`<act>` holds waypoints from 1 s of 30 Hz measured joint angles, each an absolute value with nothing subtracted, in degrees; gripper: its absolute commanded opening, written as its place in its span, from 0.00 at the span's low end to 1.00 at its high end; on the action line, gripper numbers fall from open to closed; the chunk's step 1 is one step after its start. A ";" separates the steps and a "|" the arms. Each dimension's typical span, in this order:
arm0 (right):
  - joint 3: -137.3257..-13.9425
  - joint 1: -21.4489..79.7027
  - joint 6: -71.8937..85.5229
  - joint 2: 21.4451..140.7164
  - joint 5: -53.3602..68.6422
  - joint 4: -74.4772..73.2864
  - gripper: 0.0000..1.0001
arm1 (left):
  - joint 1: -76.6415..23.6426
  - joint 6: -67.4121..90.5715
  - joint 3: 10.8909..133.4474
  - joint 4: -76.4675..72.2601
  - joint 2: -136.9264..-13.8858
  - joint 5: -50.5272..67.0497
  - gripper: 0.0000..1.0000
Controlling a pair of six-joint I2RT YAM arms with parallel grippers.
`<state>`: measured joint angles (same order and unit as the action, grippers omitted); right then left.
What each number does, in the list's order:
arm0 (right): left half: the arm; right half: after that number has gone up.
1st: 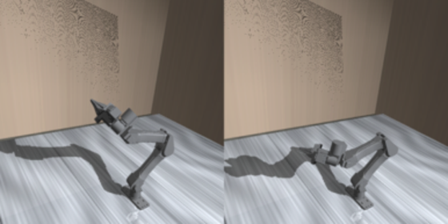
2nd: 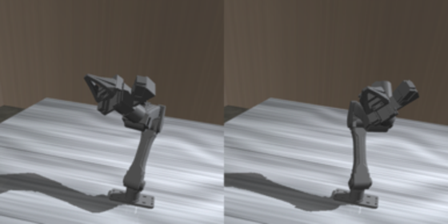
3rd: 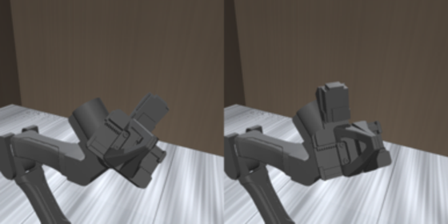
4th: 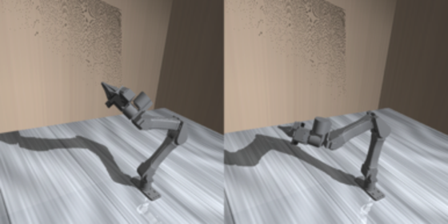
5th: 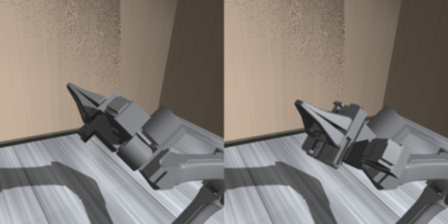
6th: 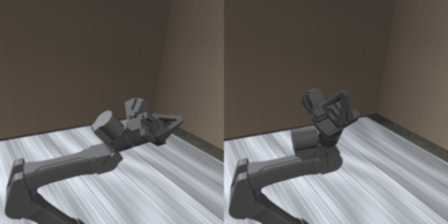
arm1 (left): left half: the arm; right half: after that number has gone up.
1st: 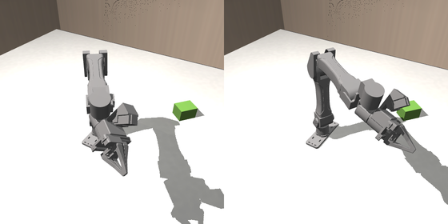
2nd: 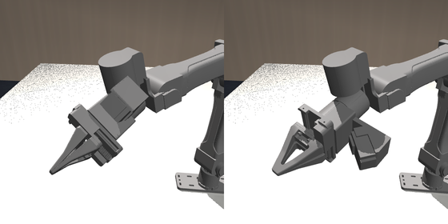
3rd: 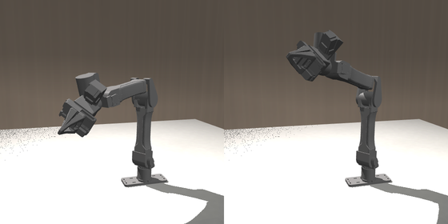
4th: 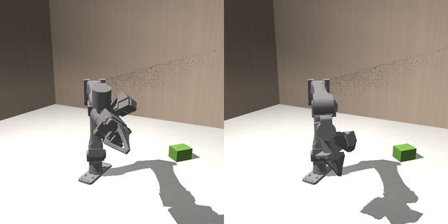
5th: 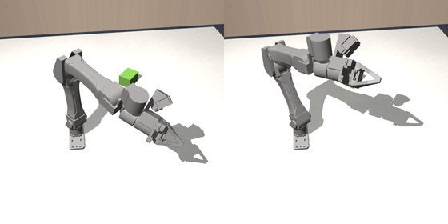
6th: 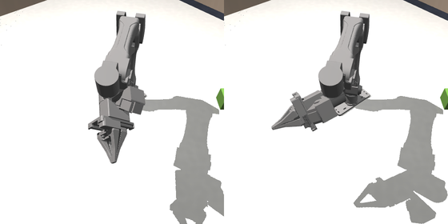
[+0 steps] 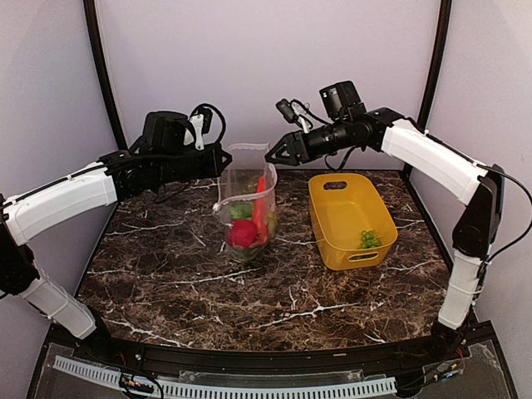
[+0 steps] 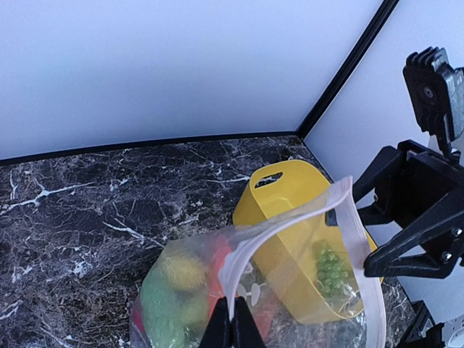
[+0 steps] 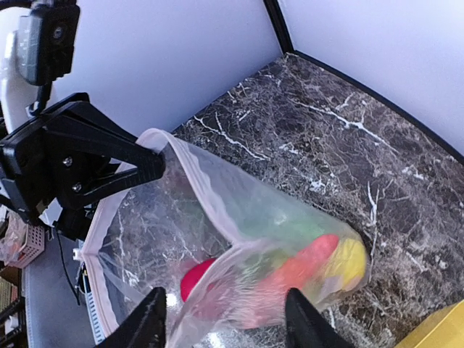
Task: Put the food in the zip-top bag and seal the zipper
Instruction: Adjust the zipper food storage bag at the center of the board, then pick up the fake fruit from the bin.
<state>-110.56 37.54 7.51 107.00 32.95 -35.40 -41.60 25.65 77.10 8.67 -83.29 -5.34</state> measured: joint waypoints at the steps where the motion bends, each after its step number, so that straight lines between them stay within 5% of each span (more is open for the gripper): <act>1: -110.56 37.01 6.63 106.80 33.67 -35.55 0.65 | -41.63 25.34 77.21 9.19 -83.29 -5.37 0.01; 4: -110.21 33.36 3.53 105.34 36.71 -36.25 0.71 | -41.63 24.36 77.56 10.39 -83.29 -5.50 0.01; 12: -108.36 16.29 -15.16 99.63 44.45 -46.65 0.68 | -41.60 23.99 77.80 10.85 -83.29 -5.32 0.01; 20: -96.57 17.19 -43.57 99.77 35.57 -62.06 0.59 | -41.60 24.45 77.76 10.85 -83.29 -4.89 0.01; 30: -91.98 17.19 -58.43 103.02 26.65 -68.97 0.60 | -41.60 25.67 77.19 10.66 -83.29 -3.57 0.01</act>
